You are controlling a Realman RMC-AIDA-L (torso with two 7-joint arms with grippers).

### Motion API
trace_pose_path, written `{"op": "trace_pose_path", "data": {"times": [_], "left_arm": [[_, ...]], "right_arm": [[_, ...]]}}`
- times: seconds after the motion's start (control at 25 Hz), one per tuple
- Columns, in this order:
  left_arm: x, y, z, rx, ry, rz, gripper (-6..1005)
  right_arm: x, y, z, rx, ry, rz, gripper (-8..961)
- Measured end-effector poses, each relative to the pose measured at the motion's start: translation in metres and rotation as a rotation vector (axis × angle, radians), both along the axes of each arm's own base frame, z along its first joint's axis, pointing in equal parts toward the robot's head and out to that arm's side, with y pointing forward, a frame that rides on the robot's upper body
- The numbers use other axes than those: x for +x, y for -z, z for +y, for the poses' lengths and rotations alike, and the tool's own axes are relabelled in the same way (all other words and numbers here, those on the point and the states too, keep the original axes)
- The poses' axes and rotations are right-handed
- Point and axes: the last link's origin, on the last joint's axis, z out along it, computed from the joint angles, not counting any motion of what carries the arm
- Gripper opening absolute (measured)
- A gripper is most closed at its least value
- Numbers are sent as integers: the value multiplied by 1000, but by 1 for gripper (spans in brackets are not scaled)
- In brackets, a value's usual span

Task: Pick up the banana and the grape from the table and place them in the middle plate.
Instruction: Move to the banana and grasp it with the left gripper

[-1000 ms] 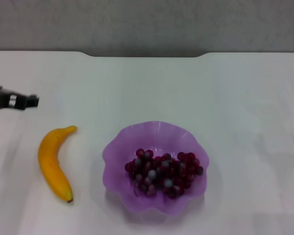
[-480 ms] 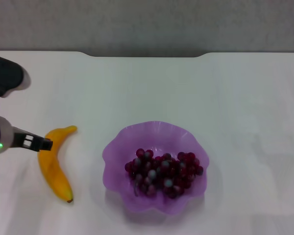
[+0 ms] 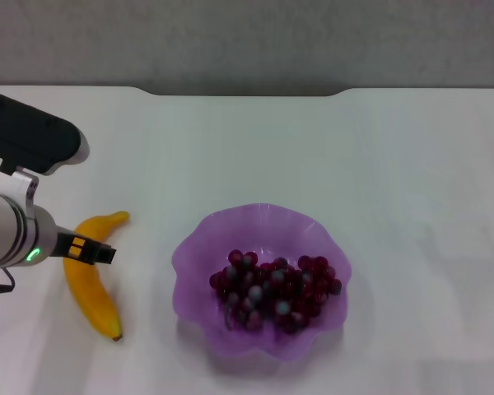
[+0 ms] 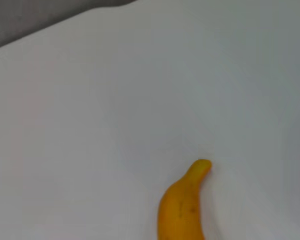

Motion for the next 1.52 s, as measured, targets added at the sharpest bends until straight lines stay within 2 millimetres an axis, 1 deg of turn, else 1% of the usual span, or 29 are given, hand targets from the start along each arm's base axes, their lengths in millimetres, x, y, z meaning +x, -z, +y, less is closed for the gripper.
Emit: {"op": "trace_pose_path", "data": {"times": [0.12, 0.24, 0.32, 0.48, 0.76, 1.2, 1.52], "left_arm": [[-5, 2, 4, 13, -29, 0, 753], [-8, -4, 8, 64, -68, -35, 752], [-10, -7, 7, 86, -94, -64, 752], [-10, -1, 2, 91, -112, -87, 751], [-9, 5, 1, 93, -109, -81, 749], [-23, 10, 7, 96, -149, -67, 747], [-25, 15, 6, 86, -152, -63, 745]], "right_arm": [[0, 0, 0, 1, -3, 1, 883], [-1, 1, -2, 2, -7, 3, 882], [-1, 2, -2, 2, -10, 5, 882], [0, 3, -3, 0, -7, 7, 882], [-2, 2, -1, 0, -13, 6, 881], [-3, 3, -2, 4, -21, 7, 880], [-2, 3, -3, 2, -18, 8, 880]]}}
